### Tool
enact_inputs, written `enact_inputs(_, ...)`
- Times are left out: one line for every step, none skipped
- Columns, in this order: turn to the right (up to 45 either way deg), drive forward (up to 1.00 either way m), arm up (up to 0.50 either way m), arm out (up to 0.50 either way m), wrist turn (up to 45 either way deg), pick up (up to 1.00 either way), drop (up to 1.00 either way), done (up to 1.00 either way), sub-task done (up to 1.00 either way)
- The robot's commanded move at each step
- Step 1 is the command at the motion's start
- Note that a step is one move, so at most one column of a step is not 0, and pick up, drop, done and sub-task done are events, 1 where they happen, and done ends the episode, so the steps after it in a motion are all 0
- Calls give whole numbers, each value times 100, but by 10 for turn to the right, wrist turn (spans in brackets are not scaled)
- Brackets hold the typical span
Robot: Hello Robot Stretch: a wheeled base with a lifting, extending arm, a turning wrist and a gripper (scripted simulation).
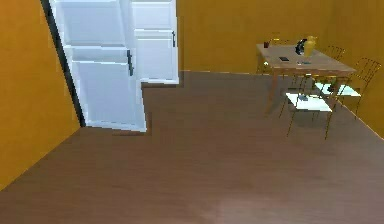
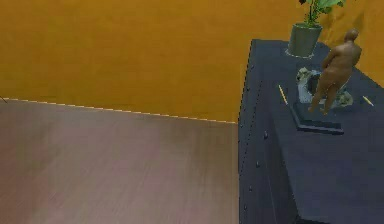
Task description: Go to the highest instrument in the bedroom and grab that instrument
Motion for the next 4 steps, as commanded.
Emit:
enact_inputs(210,0,0,0,0,0,0,0,0)
enact_inputs(0,100,0,0,0,0,0,0,0)
enact_inputs(0,90,0,0,0,0,0,0,0)
enact_inputs(-300,0,0,0,0,0,0,0,0)
